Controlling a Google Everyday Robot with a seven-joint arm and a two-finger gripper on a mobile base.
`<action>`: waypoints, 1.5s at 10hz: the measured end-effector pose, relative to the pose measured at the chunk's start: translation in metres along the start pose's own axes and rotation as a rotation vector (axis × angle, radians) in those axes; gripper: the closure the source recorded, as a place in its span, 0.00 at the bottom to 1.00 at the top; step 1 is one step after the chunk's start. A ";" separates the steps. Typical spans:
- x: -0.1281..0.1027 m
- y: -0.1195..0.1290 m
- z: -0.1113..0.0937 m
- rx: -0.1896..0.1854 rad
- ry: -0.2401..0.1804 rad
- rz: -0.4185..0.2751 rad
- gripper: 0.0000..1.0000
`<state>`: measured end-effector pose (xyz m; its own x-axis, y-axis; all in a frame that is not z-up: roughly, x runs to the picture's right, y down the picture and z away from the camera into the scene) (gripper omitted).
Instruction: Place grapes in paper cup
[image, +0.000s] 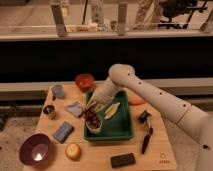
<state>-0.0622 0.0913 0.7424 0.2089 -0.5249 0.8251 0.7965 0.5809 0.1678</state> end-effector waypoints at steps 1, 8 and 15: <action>-0.001 0.002 0.002 -0.001 -0.009 -0.019 0.56; -0.004 0.001 0.005 0.003 -0.037 -0.084 0.20; -0.005 -0.005 -0.014 -0.003 0.009 -0.111 0.20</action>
<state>-0.0588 0.0821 0.7298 0.1243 -0.5917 0.7965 0.8169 0.5167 0.2563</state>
